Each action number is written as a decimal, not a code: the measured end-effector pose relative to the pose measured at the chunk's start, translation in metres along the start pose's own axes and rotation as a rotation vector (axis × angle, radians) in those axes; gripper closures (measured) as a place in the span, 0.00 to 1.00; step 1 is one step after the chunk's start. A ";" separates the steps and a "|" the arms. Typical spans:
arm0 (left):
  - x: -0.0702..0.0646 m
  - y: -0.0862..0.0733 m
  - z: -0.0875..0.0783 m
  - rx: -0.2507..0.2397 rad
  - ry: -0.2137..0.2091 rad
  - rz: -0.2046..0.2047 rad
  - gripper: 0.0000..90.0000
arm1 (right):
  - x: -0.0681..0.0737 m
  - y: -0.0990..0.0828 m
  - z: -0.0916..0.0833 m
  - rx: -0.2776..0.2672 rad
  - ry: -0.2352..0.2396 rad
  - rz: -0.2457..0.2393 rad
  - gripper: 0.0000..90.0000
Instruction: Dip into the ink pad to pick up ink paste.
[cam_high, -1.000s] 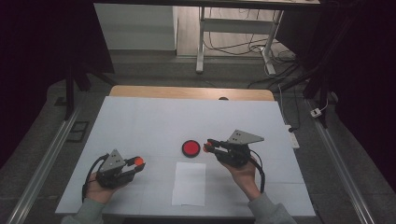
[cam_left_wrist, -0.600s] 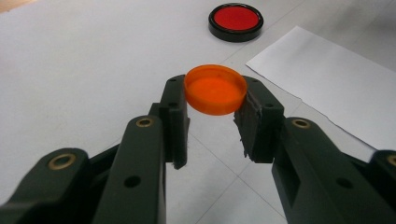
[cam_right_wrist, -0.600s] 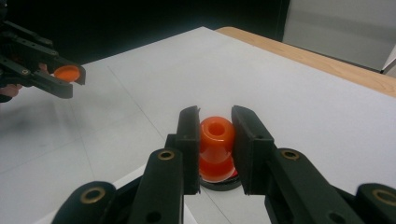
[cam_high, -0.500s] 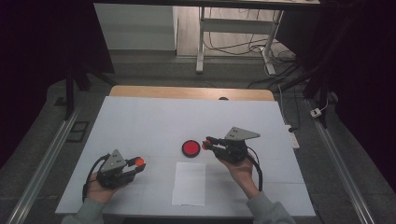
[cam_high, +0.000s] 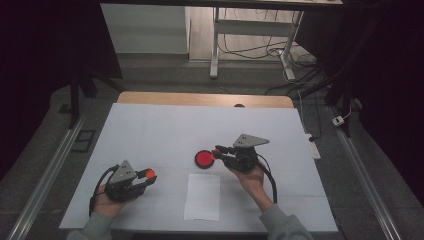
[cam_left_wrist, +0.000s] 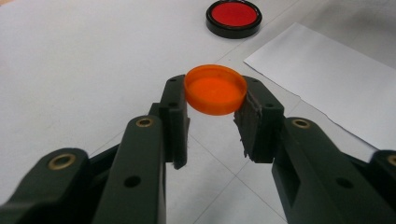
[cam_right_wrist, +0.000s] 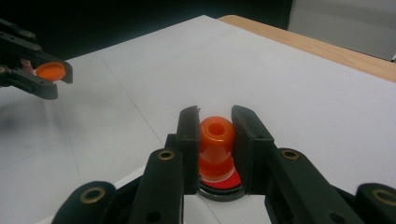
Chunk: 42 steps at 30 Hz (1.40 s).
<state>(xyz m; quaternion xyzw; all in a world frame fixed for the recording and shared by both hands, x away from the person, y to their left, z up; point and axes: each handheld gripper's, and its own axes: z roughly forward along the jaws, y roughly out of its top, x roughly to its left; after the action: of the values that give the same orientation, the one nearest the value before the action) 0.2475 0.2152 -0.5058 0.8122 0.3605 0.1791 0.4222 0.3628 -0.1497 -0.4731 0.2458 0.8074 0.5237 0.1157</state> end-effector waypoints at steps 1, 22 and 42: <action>0.000 0.000 0.000 0.000 -0.001 -0.001 0.72 | 0.000 0.000 0.002 -0.003 0.001 0.002 0.80; 0.000 -0.001 0.001 0.005 -0.004 -0.005 0.72 | -0.005 -0.002 0.029 0.037 -0.003 0.001 0.80; 0.000 -0.001 0.002 0.009 -0.006 -0.006 0.72 | -0.008 -0.011 0.054 0.097 -0.015 -0.012 0.80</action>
<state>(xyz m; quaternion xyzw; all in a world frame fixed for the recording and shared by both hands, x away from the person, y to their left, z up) 0.2482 0.2144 -0.5078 0.8136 0.3625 0.1735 0.4202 0.3902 -0.1145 -0.5066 0.2503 0.8325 0.4813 0.1128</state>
